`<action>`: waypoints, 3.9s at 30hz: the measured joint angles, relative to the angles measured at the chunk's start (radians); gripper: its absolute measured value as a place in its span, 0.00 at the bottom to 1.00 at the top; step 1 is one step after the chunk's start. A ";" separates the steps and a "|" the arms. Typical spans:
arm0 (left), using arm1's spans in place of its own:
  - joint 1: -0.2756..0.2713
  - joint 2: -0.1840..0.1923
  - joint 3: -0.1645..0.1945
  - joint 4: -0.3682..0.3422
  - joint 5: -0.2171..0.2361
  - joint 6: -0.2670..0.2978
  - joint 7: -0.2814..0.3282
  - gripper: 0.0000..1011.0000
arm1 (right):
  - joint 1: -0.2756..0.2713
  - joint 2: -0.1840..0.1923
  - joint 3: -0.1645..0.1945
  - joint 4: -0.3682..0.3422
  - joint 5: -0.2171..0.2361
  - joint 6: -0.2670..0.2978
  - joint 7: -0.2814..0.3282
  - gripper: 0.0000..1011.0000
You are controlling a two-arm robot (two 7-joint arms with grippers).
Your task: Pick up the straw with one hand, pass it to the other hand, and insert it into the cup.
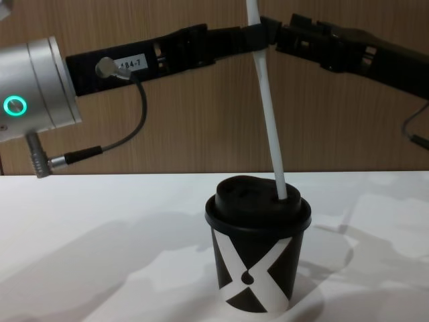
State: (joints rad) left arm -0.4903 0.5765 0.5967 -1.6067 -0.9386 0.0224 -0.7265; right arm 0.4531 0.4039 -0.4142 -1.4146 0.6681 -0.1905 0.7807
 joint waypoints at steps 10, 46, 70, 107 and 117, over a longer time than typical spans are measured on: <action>0.005 -0.006 -0.005 0.004 0.016 -0.013 -0.005 0.02 | 0.000 0.000 0.000 0.000 0.000 0.000 0.000 0.99; 0.020 -0.020 -0.012 0.008 0.109 -0.052 0.001 0.44 | 0.000 0.000 0.000 0.000 0.000 0.000 0.000 0.99; 0.058 0.005 -0.068 -0.018 0.117 -0.081 -0.001 0.99 | 0.000 0.000 0.000 0.000 0.000 0.000 0.000 0.99; 0.182 0.014 -0.213 -0.048 0.260 -0.160 0.307 0.99 | -0.075 0.057 0.041 -0.134 0.017 0.007 -0.060 0.99; 0.201 0.008 -0.238 -0.043 0.290 -0.181 0.363 0.99 | -0.196 0.137 0.089 -0.298 0.042 0.038 -0.120 0.99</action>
State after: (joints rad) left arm -0.2897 0.5840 0.3590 -1.6497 -0.6487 -0.1584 -0.3640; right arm 0.2571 0.5409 -0.3255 -1.7126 0.7106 -0.1525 0.6605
